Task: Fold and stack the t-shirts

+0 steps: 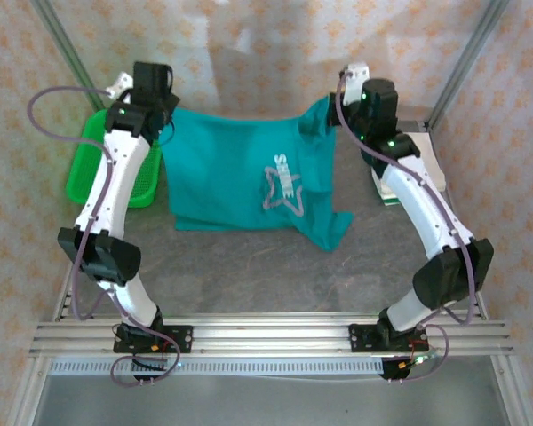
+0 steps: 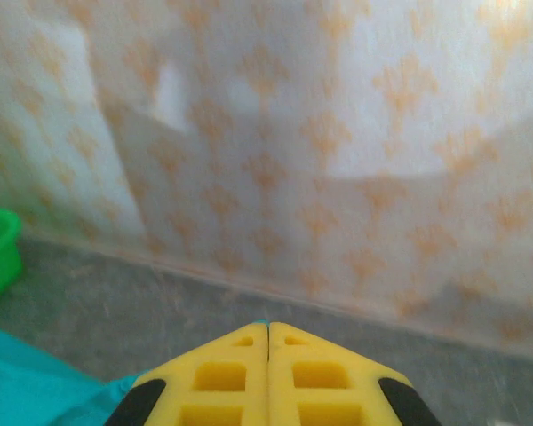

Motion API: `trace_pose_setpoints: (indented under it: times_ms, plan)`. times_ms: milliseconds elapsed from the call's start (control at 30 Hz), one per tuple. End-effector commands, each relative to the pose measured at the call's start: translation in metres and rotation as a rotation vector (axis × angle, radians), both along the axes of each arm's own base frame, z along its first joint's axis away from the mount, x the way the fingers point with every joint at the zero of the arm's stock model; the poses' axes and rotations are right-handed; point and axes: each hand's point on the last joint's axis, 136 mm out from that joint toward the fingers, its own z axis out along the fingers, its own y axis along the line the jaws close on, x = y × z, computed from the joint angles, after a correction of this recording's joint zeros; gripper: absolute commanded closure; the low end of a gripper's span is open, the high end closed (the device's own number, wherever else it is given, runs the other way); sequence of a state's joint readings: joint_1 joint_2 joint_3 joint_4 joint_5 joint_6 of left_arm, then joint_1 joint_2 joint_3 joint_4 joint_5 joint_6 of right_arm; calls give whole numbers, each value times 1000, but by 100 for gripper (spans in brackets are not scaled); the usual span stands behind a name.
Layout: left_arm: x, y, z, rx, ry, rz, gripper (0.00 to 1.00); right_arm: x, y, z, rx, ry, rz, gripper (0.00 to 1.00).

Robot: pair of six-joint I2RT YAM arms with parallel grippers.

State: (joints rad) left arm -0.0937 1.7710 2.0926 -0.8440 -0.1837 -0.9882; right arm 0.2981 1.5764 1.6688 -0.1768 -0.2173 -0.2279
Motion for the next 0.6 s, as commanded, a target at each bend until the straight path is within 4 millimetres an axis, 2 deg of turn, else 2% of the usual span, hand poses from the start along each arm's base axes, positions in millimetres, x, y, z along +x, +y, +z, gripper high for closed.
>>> trace_pose_setpoints:
  times_ms: [0, 133, 200, 300, 367, 433, 567]
  plan:
    - [-6, 13, 67, -5, -135, -19, 100, -17, -12, 126, 106, -288, 22, 100]
    - [0, 19, 116, -66, -262, -65, 100, -24, -39, 187, 142, -394, -4, 100]
    - [1, 20, 127, -83, -297, -79, 100, -32, -46, 206, 143, -425, 2, 100]
    - [-13, 18, 145, -84, -338, -95, 100, -44, -50, 210, 118, -424, 13, 100]
    - [-24, 16, 139, -88, -313, -109, 100, -52, -47, 198, 98, -400, 34, 100]
    - [-33, 12, 116, -101, -256, -126, 100, -63, -40, 175, 74, -363, 87, 100]
    - [-63, 4, 40, -138, -140, -144, 100, -98, -14, 96, 22, -232, 283, 100]
